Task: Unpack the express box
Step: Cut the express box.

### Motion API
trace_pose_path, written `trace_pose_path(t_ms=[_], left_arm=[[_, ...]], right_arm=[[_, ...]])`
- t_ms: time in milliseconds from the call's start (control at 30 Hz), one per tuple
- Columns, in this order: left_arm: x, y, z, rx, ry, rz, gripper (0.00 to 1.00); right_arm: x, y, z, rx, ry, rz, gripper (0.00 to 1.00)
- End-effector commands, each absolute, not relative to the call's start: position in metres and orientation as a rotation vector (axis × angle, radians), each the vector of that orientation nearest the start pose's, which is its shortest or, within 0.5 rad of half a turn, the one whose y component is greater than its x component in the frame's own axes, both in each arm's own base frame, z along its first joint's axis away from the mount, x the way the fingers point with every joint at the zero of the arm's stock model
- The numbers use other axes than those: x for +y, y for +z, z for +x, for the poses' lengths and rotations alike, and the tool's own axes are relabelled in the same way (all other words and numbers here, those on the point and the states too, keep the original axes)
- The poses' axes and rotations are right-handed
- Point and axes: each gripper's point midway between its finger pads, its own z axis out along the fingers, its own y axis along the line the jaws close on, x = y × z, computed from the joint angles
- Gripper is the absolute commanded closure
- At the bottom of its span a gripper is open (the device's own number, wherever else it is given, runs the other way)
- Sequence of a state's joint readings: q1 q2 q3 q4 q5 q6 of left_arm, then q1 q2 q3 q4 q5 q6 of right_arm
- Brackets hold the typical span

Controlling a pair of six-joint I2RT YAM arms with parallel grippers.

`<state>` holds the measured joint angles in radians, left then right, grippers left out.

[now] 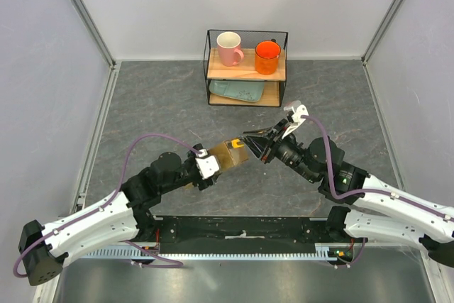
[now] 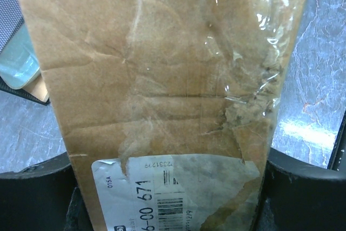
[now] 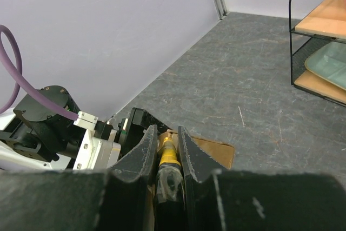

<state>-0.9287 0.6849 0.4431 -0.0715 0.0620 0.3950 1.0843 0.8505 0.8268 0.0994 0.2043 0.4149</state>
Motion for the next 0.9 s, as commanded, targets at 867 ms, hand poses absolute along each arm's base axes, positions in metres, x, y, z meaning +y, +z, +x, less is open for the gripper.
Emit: trace_pose_path(t_ms=[867], left_arm=[[-0.246,0.219,0.184,1.343,-0.515,1.076,0.98]], right_arm=[[0.325,0.261,0.158,1.739,1.07,-0.369,1.0]])
